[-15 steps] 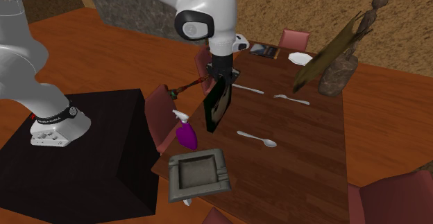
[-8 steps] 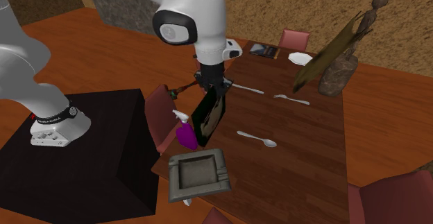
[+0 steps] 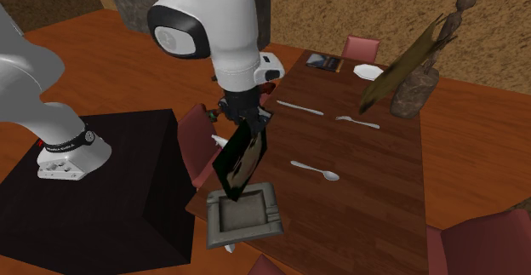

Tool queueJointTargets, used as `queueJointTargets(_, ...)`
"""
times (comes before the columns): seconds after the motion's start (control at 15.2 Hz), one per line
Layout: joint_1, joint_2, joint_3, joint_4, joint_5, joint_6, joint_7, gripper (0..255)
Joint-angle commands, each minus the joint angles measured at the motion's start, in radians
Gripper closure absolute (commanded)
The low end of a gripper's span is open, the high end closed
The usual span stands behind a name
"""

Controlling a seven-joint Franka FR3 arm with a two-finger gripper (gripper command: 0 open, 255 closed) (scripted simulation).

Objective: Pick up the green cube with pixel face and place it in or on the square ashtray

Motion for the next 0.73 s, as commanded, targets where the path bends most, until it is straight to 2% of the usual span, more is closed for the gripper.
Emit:
queueJointTargets(0.0,-0.029,-0.025,-0.02,-0.015,0.0,-0.013,-0.049,255)
queueJointTargets(0.07,-0.045,-0.037,-0.031,-0.019,-0.001,-0.023,-0.075,255)
queueJointTargets(0.66,-0.047,0.015,-0.026,-0.077,0.021,0.084,-0.096,255)
